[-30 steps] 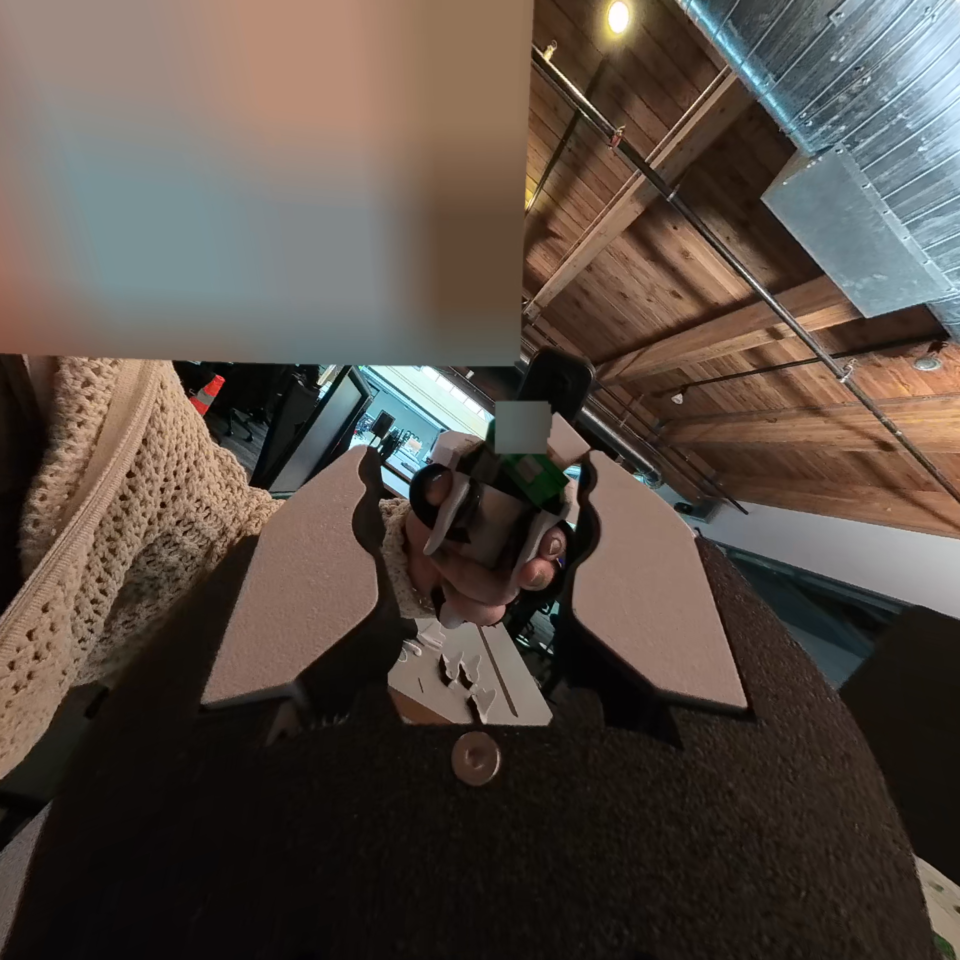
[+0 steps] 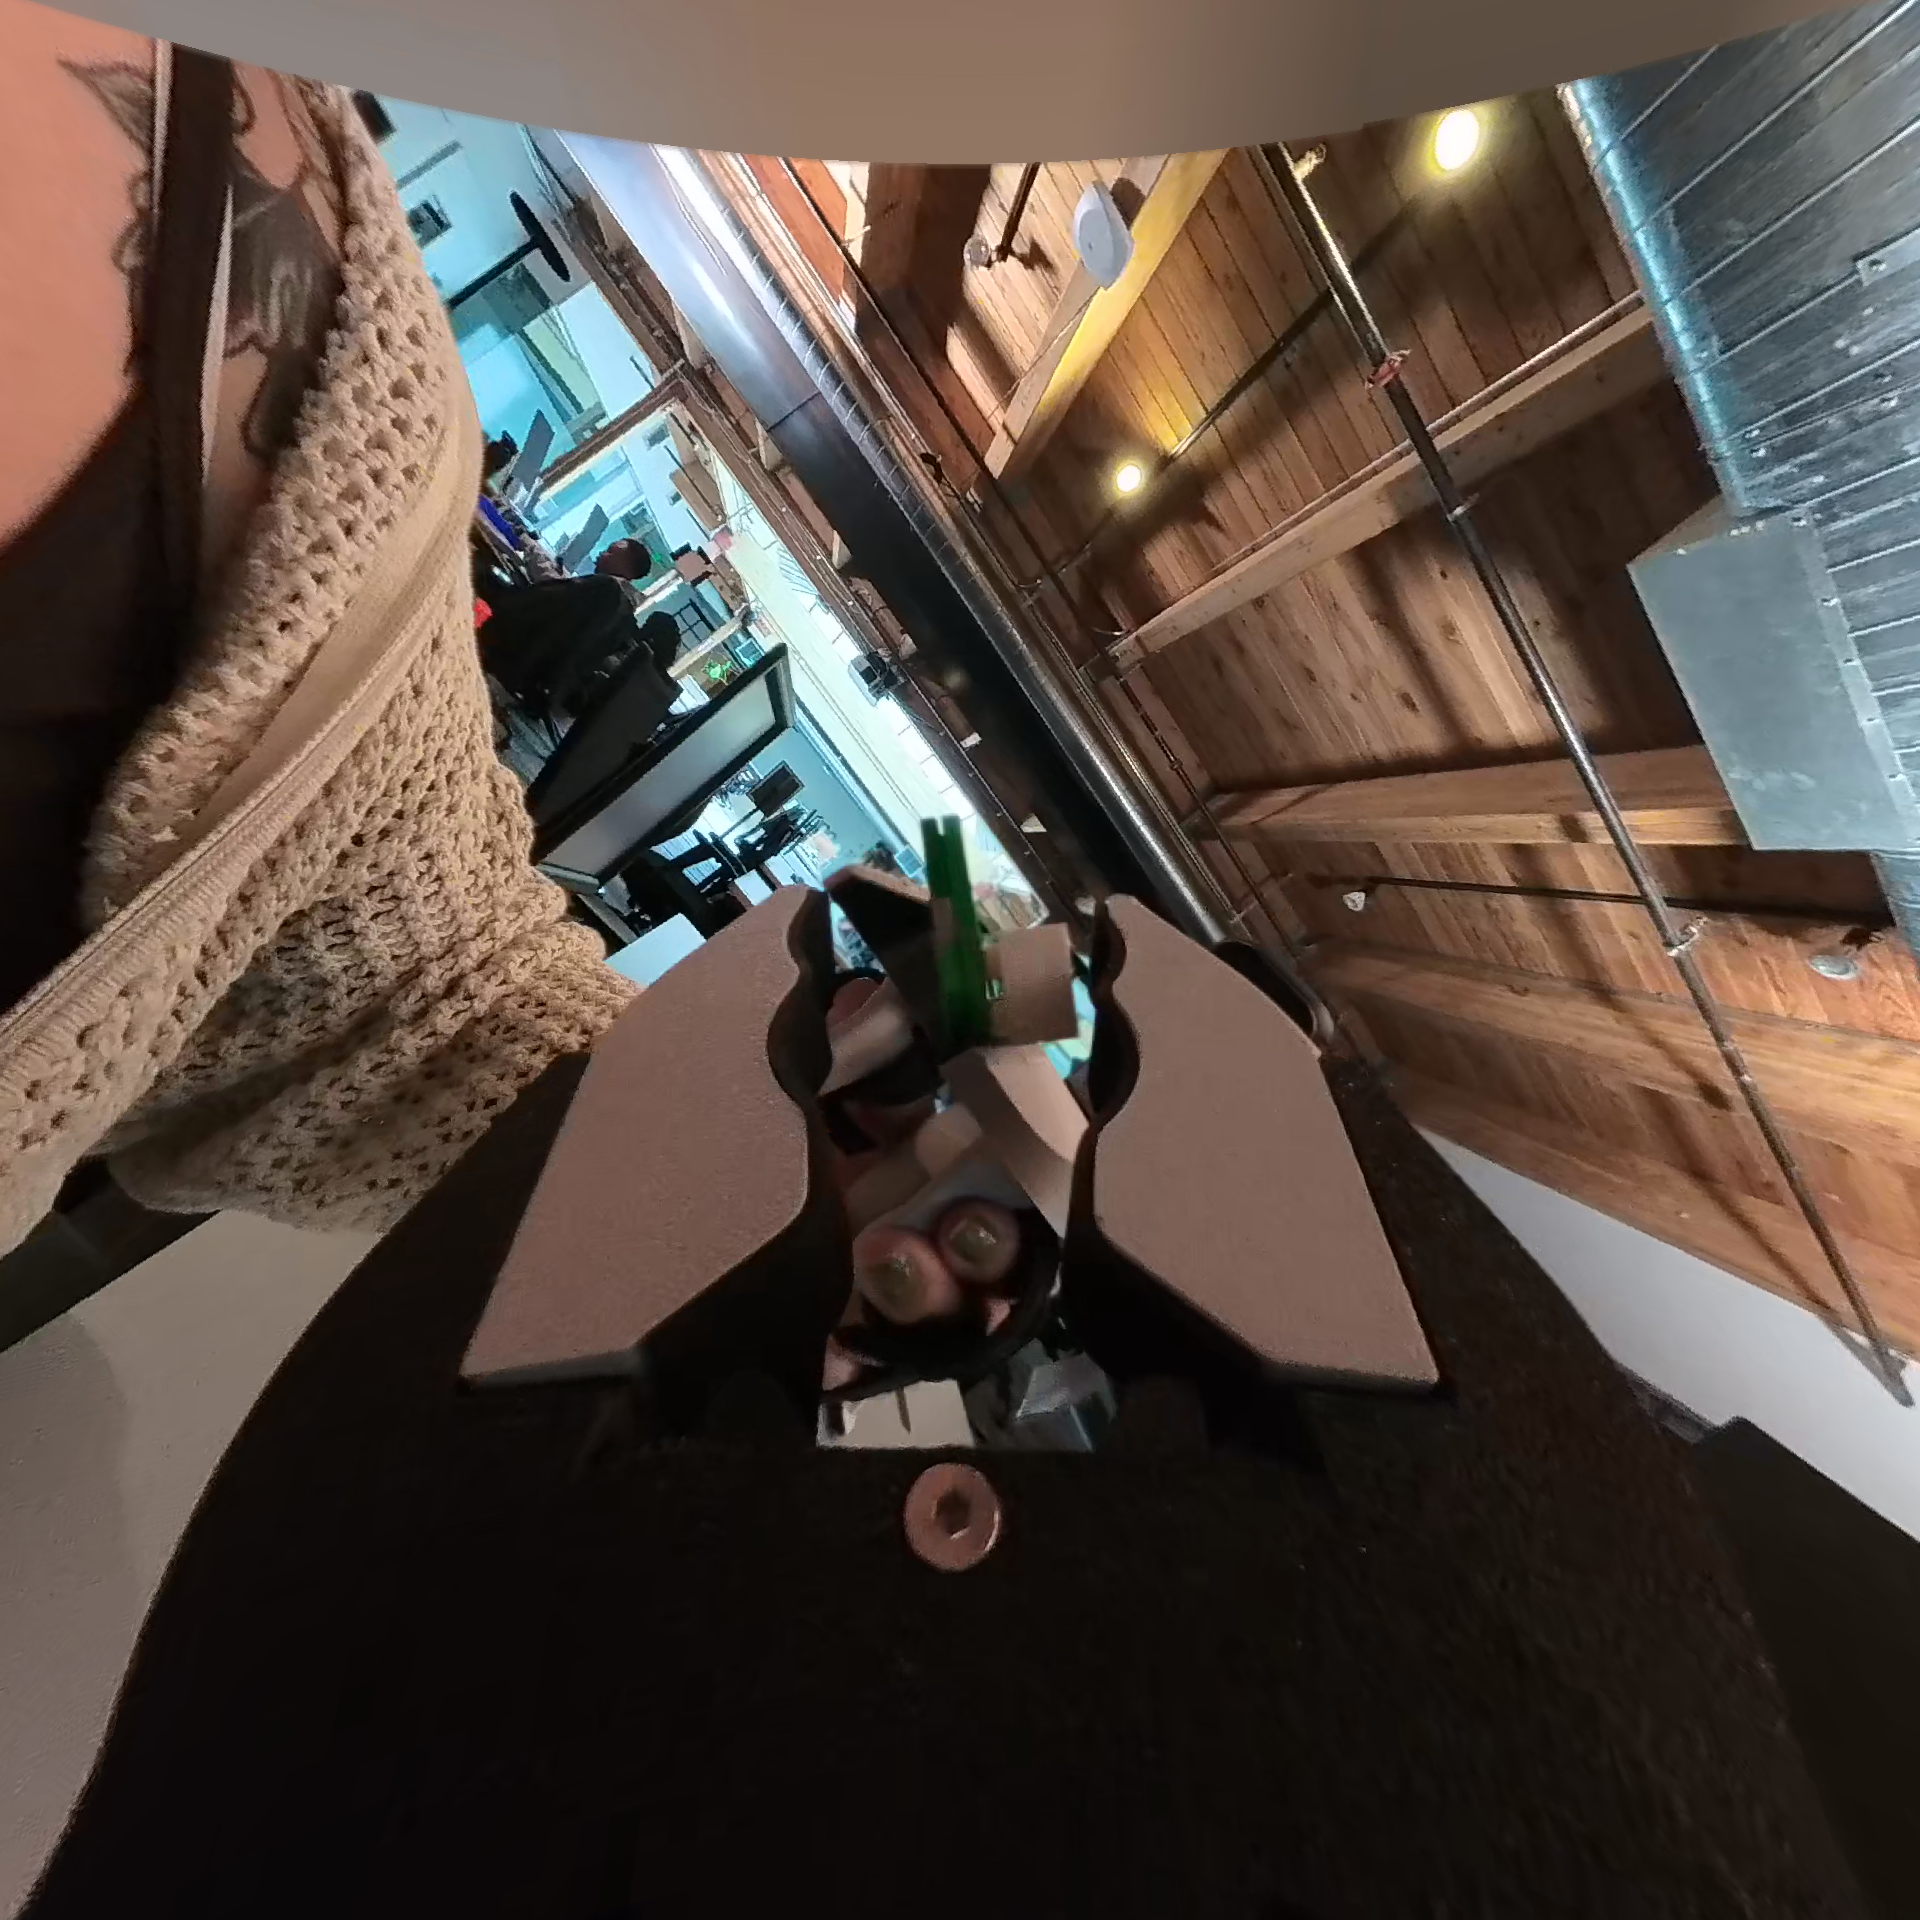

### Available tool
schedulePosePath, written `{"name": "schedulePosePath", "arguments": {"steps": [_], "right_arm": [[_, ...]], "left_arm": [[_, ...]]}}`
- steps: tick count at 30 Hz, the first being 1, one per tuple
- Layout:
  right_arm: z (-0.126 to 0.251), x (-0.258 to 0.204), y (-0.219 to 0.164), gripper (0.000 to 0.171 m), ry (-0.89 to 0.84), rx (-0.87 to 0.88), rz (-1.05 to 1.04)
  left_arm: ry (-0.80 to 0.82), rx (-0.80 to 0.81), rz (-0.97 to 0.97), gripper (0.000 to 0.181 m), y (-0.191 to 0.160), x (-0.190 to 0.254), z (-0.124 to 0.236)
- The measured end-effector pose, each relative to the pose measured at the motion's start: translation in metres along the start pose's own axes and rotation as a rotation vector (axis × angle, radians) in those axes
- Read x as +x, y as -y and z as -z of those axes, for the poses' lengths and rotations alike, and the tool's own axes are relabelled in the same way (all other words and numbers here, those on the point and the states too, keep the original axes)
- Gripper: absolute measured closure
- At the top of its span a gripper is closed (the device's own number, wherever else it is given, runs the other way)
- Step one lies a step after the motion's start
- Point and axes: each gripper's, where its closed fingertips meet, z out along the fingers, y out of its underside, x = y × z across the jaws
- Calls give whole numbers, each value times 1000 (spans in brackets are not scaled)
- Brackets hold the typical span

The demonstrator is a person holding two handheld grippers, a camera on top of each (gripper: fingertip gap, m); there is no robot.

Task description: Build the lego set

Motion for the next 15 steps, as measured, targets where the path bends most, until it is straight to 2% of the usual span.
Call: {"name": "schedulePosePath", "arguments": {"steps": [5,15], "right_arm": [[1,-2,-3,132,19,-13,-8],[1,-7,-8,135,58,-72,-21]], "left_arm": [[-5,9,1,146,0,-1,1],[19,-13,-21,146,-4,-1,4]]}}
